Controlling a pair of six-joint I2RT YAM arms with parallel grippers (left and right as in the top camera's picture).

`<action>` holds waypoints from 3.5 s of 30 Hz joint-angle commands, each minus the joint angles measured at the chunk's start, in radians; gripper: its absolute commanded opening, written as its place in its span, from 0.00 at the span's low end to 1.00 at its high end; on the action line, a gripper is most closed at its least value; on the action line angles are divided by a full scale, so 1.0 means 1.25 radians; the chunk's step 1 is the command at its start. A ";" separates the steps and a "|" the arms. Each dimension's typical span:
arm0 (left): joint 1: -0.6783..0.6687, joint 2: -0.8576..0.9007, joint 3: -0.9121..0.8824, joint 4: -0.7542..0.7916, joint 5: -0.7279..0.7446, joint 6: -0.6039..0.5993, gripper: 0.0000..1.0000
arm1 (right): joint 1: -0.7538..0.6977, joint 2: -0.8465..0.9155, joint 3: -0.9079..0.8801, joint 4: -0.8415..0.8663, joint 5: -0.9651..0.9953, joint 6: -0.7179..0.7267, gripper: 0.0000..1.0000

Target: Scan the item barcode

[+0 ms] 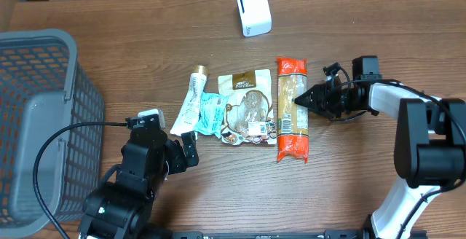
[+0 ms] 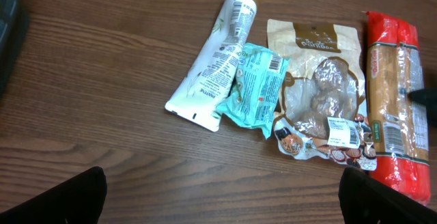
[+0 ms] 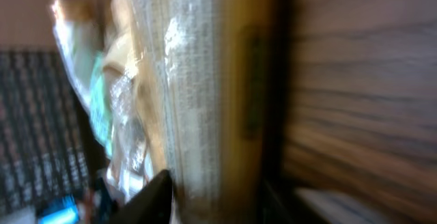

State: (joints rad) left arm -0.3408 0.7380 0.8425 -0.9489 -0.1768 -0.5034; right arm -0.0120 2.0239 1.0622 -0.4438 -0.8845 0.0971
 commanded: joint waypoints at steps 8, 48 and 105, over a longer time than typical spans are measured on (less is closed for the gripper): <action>0.000 0.001 -0.003 0.002 -0.011 -0.013 1.00 | 0.004 0.030 0.019 -0.047 0.021 0.005 0.04; 0.000 0.001 -0.003 0.002 -0.011 -0.013 1.00 | 0.312 -0.146 0.203 -0.568 0.688 0.084 0.97; 0.000 0.001 -0.003 0.002 -0.011 -0.013 0.99 | 0.114 -0.148 0.569 -0.764 -0.160 -0.298 0.04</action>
State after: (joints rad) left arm -0.3408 0.7380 0.8421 -0.9493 -0.1768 -0.5034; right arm 0.1242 1.8698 1.6768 -1.4113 -1.0847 -0.2977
